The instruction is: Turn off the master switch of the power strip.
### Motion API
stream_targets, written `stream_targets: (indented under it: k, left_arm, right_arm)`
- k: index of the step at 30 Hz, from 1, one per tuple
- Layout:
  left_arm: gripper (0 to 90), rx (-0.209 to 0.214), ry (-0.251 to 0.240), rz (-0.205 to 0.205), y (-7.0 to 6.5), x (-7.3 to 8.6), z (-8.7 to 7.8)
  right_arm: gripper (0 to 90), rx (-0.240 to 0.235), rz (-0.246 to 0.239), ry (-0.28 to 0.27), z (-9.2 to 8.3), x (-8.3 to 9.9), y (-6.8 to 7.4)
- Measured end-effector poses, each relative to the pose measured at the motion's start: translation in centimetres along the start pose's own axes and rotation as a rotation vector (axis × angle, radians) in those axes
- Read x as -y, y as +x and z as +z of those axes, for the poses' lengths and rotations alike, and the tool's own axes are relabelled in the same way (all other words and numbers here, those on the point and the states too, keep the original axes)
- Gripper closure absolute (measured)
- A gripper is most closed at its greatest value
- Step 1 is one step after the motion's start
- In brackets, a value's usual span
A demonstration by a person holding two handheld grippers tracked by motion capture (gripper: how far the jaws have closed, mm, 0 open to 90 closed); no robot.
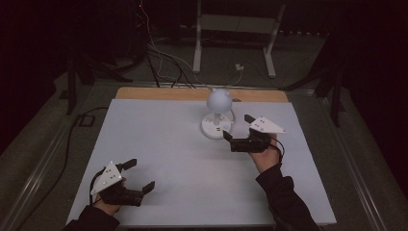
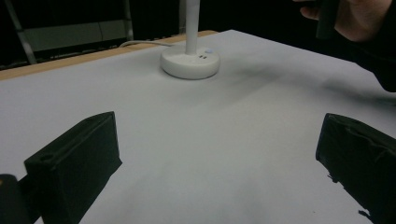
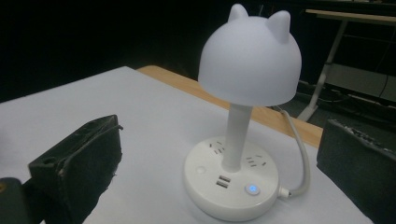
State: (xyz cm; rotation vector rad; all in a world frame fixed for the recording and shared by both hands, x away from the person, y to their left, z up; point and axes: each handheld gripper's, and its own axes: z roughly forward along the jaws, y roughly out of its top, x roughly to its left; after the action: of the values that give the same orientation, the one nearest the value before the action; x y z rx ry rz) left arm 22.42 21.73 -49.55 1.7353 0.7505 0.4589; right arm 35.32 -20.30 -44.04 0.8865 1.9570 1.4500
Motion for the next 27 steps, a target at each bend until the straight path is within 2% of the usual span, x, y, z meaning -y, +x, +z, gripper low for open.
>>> stream_targets:
  k: [7, 20, 22, 24, 27]
  left_arm:
    - [0.3, 0.002, 0.001, -0.002, 0.0, 0.0, 0.0]
    - [0.3, 0.006, 0.003, -0.001, 0.0, 0.0, 0.0]
    - [0.3, 0.005, 0.003, 0.001, 0.0, 0.0, 0.0]
    - [0.3, 0.006, 0.001, 0.001, 0.0, 0.0, 0.0]
    - [0.3, 0.005, 0.004, 0.0, 0.0, 0.0, 0.0]
  right_arm:
    - [0.0, 0.006, 0.001, 0.016, 1.5, 0.5, -0.5]
    - [0.0, -0.008, 0.053, 0.063, 3.8, 1.5, -1.5]
    - [0.0, -0.003, 0.062, 0.068, 4.1, 1.7, -1.6]
    - [0.0, 0.027, 0.06, 0.061, 4.3, 1.9, -1.7]
    - [0.1, 0.049, 0.099, 0.036, 4.6, 2.2, -1.9]
